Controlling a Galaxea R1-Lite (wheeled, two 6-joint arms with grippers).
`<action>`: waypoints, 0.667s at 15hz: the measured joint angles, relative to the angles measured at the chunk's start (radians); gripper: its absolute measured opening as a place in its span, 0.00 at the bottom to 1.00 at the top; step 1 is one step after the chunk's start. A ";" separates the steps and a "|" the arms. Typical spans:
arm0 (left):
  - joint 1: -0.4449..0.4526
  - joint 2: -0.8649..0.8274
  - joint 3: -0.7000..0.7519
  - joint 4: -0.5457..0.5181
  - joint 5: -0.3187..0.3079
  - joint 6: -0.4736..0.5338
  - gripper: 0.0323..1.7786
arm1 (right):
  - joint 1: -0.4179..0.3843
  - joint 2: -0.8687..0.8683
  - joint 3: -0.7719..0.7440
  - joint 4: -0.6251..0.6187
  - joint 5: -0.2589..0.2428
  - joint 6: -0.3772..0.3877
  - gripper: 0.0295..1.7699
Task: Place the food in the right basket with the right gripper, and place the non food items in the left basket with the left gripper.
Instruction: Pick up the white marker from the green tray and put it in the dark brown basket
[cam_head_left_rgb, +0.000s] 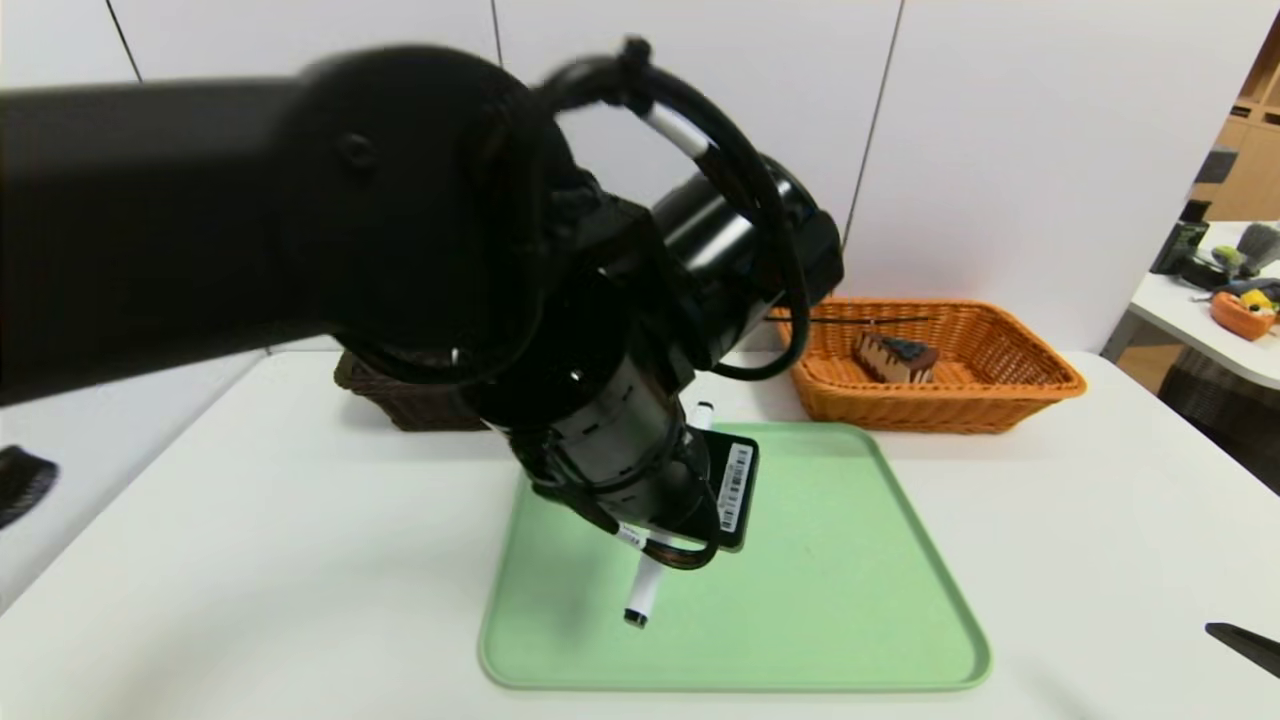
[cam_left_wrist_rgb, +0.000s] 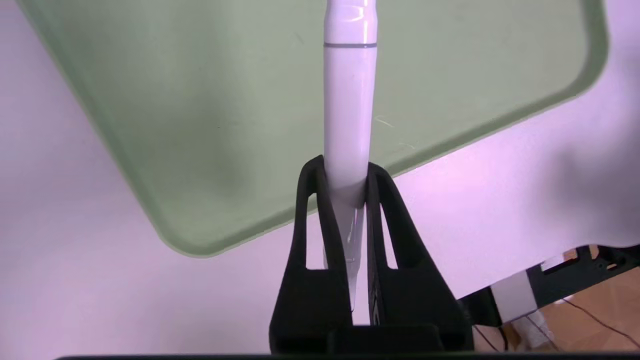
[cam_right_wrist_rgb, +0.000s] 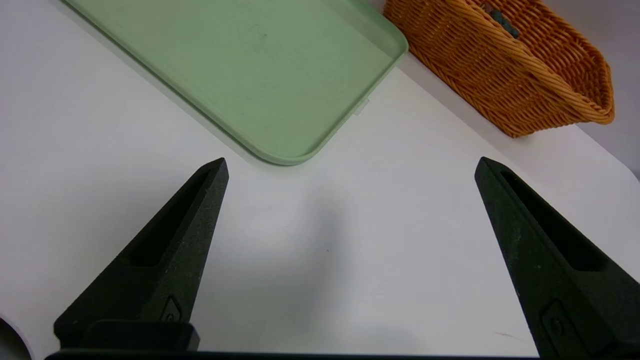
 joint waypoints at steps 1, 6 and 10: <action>-0.003 -0.031 0.000 0.000 0.009 0.056 0.07 | 0.000 0.001 0.000 -0.001 0.000 -0.002 0.96; 0.028 -0.164 0.014 -0.004 -0.025 0.431 0.07 | -0.001 0.005 0.000 -0.003 0.000 -0.016 0.96; 0.162 -0.220 0.030 -0.004 -0.154 0.780 0.07 | -0.007 0.006 0.001 -0.003 0.000 -0.018 0.96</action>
